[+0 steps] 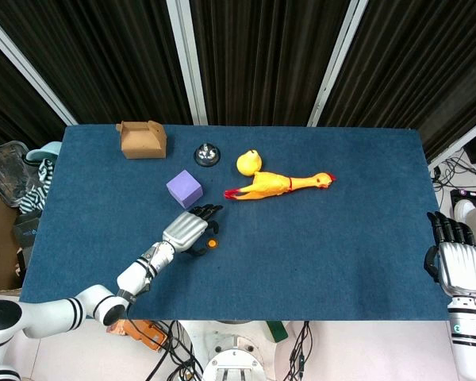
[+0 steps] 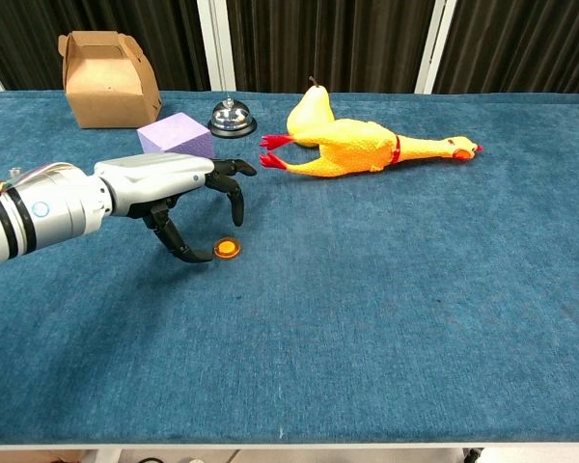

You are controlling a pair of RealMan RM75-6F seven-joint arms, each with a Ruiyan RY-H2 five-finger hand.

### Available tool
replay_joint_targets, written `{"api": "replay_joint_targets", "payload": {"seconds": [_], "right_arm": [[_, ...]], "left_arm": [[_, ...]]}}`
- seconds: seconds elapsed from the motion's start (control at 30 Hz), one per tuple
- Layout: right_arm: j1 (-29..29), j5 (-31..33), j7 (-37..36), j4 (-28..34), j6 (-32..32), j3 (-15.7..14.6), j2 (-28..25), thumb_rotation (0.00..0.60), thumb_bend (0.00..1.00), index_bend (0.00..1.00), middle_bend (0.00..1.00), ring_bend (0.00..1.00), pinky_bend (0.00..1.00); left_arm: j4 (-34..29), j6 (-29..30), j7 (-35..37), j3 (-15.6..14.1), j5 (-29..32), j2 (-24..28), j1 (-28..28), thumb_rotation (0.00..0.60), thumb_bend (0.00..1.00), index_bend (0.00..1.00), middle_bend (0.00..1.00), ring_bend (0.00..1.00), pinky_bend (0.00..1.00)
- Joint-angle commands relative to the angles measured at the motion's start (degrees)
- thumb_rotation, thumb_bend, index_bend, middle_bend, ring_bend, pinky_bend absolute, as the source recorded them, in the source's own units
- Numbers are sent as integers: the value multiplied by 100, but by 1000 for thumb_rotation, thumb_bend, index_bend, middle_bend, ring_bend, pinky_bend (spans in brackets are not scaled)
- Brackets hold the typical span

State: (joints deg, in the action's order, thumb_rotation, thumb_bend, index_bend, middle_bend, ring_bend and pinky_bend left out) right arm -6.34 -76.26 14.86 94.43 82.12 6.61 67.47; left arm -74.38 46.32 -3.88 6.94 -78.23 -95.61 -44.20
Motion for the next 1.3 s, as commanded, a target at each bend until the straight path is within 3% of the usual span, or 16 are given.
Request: {"api": "replay_joint_targets", "payload": {"seconds": [0.03, 0.47, 0.83, 1.0, 1.13, 1.3], "right_arm": [[0, -5, 13, -1, 4, -4, 3, 600, 922, 146, 145, 172, 159], [-15, -3, 46, -6, -5, -6, 22, 600, 922, 147, 146, 172, 159], [-23, 11, 58, -17, -9, -1, 34, 600, 923, 147, 146, 172, 159], [-19, 19, 38, -15, -5, 3, 32, 600, 922, 149, 146, 172, 159], [-20, 11, 16, -17, -6, 3, 28, 600, 923, 149, 145, 172, 159], [-21, 1, -5, -17, -9, -2, 22, 600, 922, 149, 146, 172, 159]], "left_arm": [[55, 11, 57, -20, 12, -19, -3, 600, 234, 416, 0, 0, 153], [212, 81, 324, -126, -72, -84, -23, 600, 239, 444, 0, 0, 153], [430, 26, 494, -153, -94, -218, -102, 600, 240, 396, 0, 0, 153], [512, -14, 497, -159, -61, -265, -127, 600, 287, 473, 0, 0, 153], [445, 24, 398, -119, -38, -157, -145, 600, 319, 502, 0, 0, 153], [-48, 48, -61, 16, 99, 357, -202, 600, 331, 505, 0, 0, 153]]}}
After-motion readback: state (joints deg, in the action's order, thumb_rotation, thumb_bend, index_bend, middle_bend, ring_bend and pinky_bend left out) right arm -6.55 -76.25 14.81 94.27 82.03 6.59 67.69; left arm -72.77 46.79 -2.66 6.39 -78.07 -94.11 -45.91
